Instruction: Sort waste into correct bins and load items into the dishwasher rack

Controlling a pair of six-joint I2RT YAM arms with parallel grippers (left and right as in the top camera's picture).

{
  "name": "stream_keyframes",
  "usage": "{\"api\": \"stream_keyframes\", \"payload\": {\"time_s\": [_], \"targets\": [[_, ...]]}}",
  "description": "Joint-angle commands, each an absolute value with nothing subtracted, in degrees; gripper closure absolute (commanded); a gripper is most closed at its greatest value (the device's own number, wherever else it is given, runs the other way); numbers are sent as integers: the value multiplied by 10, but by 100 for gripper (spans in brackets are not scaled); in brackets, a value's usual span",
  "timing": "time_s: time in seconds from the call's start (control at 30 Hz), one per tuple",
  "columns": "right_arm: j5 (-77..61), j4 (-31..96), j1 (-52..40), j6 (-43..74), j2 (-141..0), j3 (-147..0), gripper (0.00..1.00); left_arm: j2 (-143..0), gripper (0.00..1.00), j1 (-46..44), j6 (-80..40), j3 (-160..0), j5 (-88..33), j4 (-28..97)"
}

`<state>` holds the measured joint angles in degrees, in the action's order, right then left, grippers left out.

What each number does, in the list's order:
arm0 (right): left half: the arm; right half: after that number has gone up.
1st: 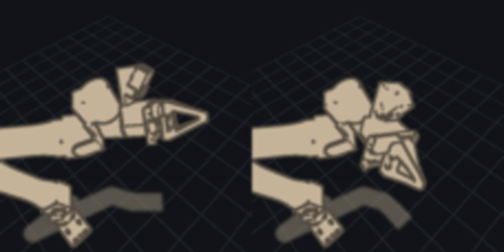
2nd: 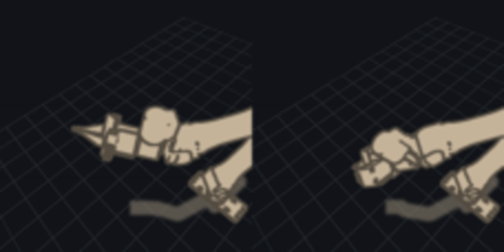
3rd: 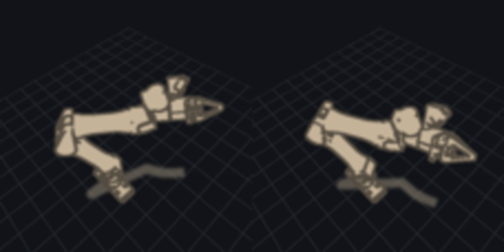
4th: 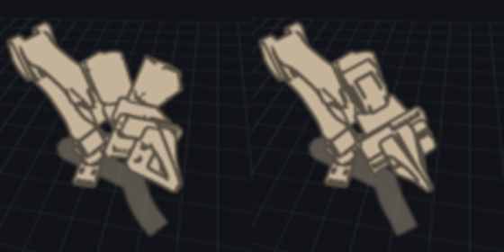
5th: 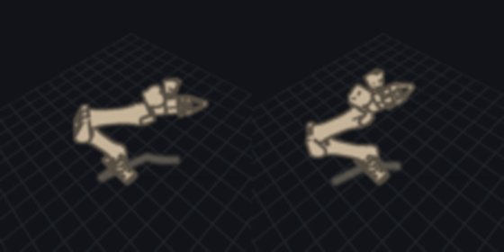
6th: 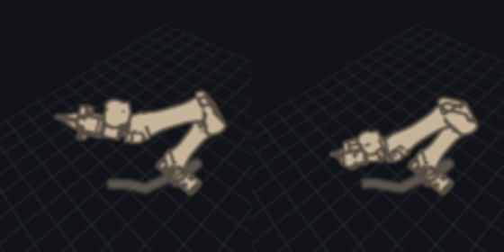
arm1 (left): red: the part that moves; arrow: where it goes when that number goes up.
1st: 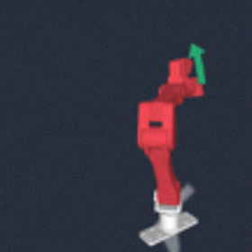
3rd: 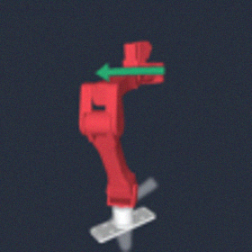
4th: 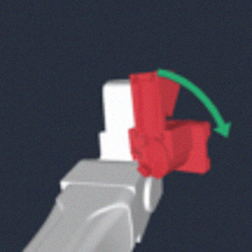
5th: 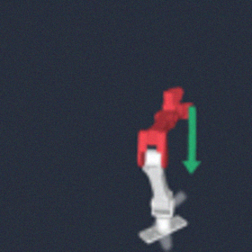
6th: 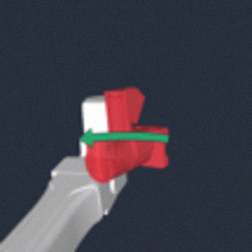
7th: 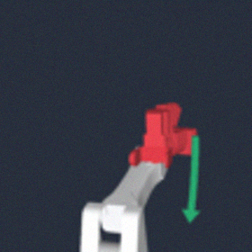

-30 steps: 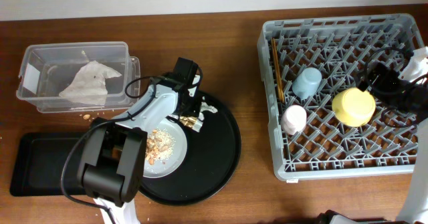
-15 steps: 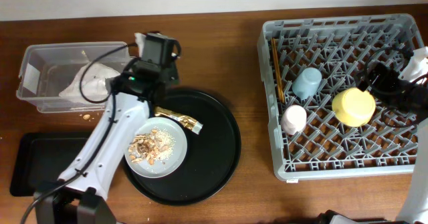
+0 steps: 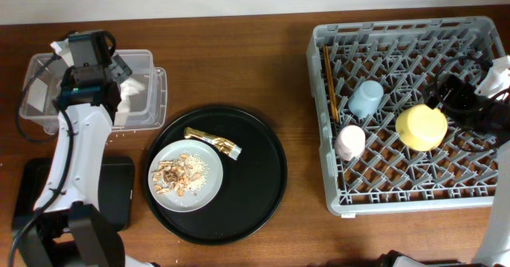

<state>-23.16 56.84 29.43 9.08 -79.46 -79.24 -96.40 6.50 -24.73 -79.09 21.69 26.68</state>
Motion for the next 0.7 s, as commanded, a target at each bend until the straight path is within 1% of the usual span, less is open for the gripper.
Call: {"api": "stream_keyframes", "payload": {"time_s": [0.0, 0.1, 0.23, 0.27, 0.3, 0.43, 0.53, 0.57, 0.6, 0.67], "targets": [[-226, 568, 297, 95, -796, -797, 1, -969, 13, 65, -250, -797, 218, 277], [-226, 568, 297, 95, -796, -797, 1, -969, 13, 65, -250, -797, 176, 328], [-226, 568, 297, 95, -795, -797, 1, -969, 13, 53, -189, -797, -36, 392], [-226, 568, 297, 95, -796, -797, 1, -969, 13, 40, -165, -797, -93, 404], [-226, 568, 297, 95, -796, -797, 1, -969, 13, 23, -157, -797, -124, 418], [-226, 568, 297, 95, -796, -797, 1, -969, 13, -56, -158, -797, -118, 461], [-226, 568, 297, 95, -796, -797, 1, -971, 13, -120, -220, -795, -41, 502], [-226, 568, 297, 95, -796, -797, 1, -972, 18, -145, -260, -788, -10, 507], [-226, 568, 297, 95, -796, -797, 1, -972, 27, -158, -300, -780, 3, 510], [-226, 568, 297, 95, -796, -797, 1, -972, 28, -179, -415, -744, 5, 490]]}}
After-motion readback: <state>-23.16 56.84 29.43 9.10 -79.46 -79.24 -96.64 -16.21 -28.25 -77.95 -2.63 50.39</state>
